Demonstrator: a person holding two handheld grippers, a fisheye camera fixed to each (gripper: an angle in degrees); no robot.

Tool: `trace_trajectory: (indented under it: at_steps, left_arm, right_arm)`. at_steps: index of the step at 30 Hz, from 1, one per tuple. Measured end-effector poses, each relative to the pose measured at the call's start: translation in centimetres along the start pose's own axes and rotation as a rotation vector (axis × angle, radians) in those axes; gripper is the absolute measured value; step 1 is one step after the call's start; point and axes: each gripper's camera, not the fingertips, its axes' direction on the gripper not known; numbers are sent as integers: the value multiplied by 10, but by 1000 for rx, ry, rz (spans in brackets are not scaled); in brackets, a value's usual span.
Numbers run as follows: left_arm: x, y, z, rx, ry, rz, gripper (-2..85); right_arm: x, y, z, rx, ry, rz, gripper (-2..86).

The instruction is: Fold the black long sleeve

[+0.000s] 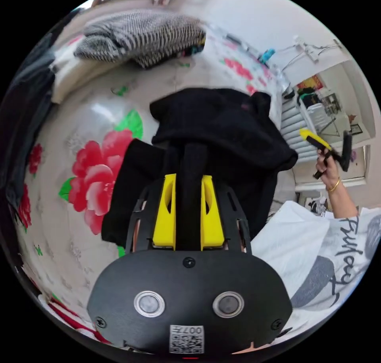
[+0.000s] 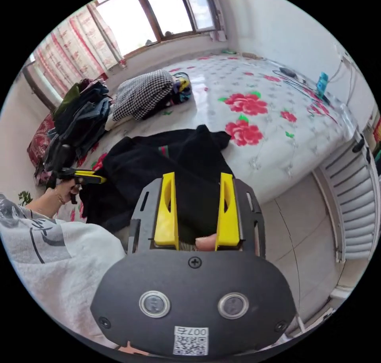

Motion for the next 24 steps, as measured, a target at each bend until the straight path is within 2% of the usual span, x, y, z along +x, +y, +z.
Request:
trace_trajectory:
  at_steps: [4,7,8,10,13,16,19,21,23,24]
  left_arm:
    - [-34,20,-16,114,159,-167,29]
    - [-36,83,-46,212,70,-248,10]
    - [-35,99,-50,227,61,-270,8]
    - [-30,166,-61,250,8,-369,2]
    - [-16,252,-67,274,-66,-561,1]
    - [2,319,-66,321,-95,-745,5]
    - [21,334,-59,338,-134,-743,15]
    - [25,328,-53,343,-138,-725,24]
    - [22,321,-49,342,-127,-723,33]
    - [19,318,-51,350,-141,-727,38]
  right_arm:
    - [-30,-51,63,-118,-223,-168,107]
    - [-86,-57,131,-299,-337,-316,100]
    - [-109,-51,152,-356,-264,-359,93]
    - [-142,-43,151,-269,-149,-489,76]
    - [-165,-50,141,-322,-313,-576,44]
    - [-146,-67,92,-196,-468,-556,24]
    - [-96,-82,35,-11,-293,-487,16]
    - [-39,-97,9,57,-188,-320,17]
    - [52,-107,-10,91,21,52,27]
    - [72,-107,-14,85,71,134,31]
